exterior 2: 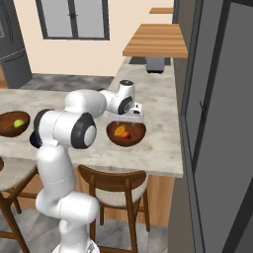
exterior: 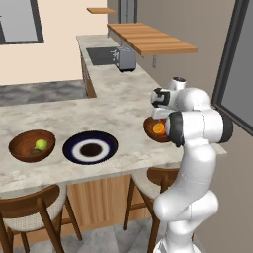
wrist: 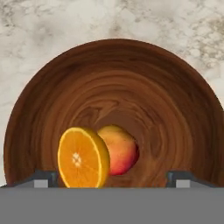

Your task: Take the fruits from the plate on the dining counter and place two fruits in each bowl.

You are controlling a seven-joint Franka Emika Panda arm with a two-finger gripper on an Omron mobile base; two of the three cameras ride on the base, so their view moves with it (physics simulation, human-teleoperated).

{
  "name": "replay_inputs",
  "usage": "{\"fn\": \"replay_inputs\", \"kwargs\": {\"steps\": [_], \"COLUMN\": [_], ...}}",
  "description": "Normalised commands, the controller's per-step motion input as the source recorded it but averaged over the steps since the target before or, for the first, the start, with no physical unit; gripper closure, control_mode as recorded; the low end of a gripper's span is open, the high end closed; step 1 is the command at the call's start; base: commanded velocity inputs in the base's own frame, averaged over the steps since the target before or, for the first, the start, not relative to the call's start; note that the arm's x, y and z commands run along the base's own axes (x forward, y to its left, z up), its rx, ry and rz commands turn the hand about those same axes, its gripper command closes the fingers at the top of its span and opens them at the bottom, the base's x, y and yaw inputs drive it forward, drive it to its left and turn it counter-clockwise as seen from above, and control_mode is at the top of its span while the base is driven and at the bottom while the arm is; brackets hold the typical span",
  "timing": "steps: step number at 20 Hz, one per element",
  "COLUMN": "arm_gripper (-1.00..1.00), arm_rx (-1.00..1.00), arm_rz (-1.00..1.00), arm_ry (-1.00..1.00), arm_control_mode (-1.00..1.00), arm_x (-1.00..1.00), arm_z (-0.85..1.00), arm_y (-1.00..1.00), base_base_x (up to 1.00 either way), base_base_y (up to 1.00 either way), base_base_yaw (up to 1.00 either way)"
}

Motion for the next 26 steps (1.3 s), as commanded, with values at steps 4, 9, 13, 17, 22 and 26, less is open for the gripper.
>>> {"fn": "replay_inputs", "kwargs": {"steps": [4,9,13,17,22,26], "arm_gripper": [-1.0,-1.0,-1.0,-1.0,-1.0,-1.0], "arm_rx": [0.0,0.0,-0.04,-0.01,0.0,0.0], "arm_rz": [0.0,0.0,0.0,-0.08,-0.1,-0.14], "arm_ry": [0.0,0.0,0.0,0.0,0.0,-0.02], "arm_control_mode": [-1.0,-1.0,-1.0,-1.0,-1.0,-1.0], "arm_x": [-0.95,-0.92,-1.0,-1.0,-1.0,-1.0], "arm_z": [0.81,1.0,0.85,0.83,0.75,0.61], "arm_y": [-0.14,0.01,0.17,0.53,0.06,0.01], "base_base_x": [0.0,0.0,0.0,0.0,0.0,0.0], "base_base_y": [0.0,0.0,0.0,0.0,0.0,0.0], "base_base_yaw": [0.0,0.0,0.0,0.0,0.0,0.0]}}
